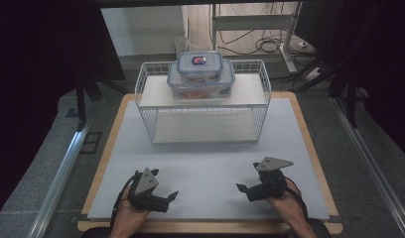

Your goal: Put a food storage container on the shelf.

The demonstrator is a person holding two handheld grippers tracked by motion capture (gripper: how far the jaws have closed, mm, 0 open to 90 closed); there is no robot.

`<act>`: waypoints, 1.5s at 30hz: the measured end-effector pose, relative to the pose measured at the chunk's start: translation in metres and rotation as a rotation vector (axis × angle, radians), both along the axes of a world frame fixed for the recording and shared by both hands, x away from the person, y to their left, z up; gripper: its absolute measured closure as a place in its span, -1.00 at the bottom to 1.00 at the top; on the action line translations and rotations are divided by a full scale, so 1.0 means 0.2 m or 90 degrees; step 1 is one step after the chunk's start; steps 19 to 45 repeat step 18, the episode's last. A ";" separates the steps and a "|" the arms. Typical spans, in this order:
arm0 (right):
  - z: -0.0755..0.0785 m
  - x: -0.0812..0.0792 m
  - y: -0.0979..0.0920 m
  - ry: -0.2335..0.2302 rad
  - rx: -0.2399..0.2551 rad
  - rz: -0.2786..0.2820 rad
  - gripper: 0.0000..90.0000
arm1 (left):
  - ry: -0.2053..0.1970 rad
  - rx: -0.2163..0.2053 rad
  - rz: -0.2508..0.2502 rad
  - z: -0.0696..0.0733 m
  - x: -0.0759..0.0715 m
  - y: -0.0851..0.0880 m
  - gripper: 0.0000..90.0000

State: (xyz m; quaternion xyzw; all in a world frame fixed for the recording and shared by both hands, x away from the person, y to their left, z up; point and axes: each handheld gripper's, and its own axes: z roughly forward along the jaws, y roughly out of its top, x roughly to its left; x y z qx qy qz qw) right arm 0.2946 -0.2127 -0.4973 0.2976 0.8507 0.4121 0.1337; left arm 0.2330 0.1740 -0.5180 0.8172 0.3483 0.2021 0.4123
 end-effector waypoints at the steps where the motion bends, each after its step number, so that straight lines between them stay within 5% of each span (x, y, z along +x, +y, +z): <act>1: -0.01 0.00 0.00 0.003 -0.003 -0.003 -0.94 | 0.002 0.000 0.001 0.00 0.00 0.00 -0.94; 14: -0.07 -0.01 -0.02 0.033 -0.051 -0.002 -0.94 | 0.066 0.021 0.020 -0.08 0.05 0.04 -0.94; 45: -0.08 -0.01 -0.01 0.034 -0.059 -0.001 -0.94 | 0.069 0.023 0.019 -0.08 0.06 0.03 -0.94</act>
